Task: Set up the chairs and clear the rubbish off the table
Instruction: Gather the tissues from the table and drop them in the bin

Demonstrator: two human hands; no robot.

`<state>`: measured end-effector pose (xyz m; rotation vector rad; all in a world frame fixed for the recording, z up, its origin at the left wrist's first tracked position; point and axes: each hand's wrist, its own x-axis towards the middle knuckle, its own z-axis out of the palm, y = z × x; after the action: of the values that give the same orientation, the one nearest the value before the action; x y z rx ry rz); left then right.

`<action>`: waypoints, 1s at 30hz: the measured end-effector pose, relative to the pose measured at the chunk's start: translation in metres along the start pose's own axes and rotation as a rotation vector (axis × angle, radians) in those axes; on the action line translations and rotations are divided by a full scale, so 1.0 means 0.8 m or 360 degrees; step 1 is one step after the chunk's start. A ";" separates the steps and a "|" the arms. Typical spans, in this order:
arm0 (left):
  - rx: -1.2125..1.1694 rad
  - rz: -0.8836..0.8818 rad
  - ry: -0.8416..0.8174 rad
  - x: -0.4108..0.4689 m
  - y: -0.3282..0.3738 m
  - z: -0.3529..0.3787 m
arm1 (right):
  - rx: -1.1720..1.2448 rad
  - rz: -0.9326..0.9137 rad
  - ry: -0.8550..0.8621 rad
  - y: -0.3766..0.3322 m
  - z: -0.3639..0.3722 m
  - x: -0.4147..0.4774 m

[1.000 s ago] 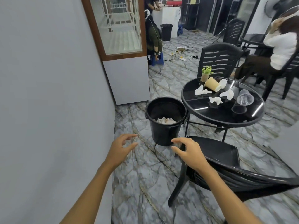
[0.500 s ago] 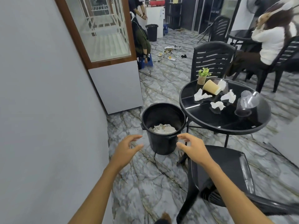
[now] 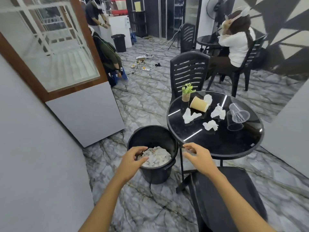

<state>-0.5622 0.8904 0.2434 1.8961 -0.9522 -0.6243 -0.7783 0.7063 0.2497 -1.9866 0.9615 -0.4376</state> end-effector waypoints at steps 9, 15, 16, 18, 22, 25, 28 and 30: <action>0.0044 0.0174 -0.0365 0.189 -0.008 0.004 | 0.0034 0.0293 0.0283 0.022 -0.007 0.092; 0.0125 0.0233 -0.0570 0.282 0.000 0.026 | 0.0085 0.0427 0.0528 0.031 -0.021 0.122; 0.0116 0.0233 -0.0597 0.292 0.002 0.032 | 0.0077 0.0439 0.0560 0.034 -0.025 0.126; 0.0106 0.0230 -0.0652 0.312 0.005 0.047 | 0.0076 0.0478 0.0610 0.040 -0.033 0.133; 0.0071 0.0234 -0.0701 0.343 0.015 0.083 | 0.0058 0.0518 0.0670 0.062 -0.052 0.145; 0.0054 0.0208 -0.0714 0.364 0.025 0.109 | 0.0061 0.0558 0.0687 0.081 -0.071 0.159; 0.0080 0.0207 -0.0742 0.382 0.034 0.132 | 0.0051 0.0582 0.0684 0.101 -0.088 0.176; 0.0110 0.0185 -0.0737 0.393 0.039 0.145 | 0.0068 0.0582 0.0683 0.111 -0.095 0.187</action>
<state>-0.4769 0.5677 0.2031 1.7724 -1.3802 -0.9961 -0.7702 0.5204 0.2116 -1.6570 1.5356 -0.6829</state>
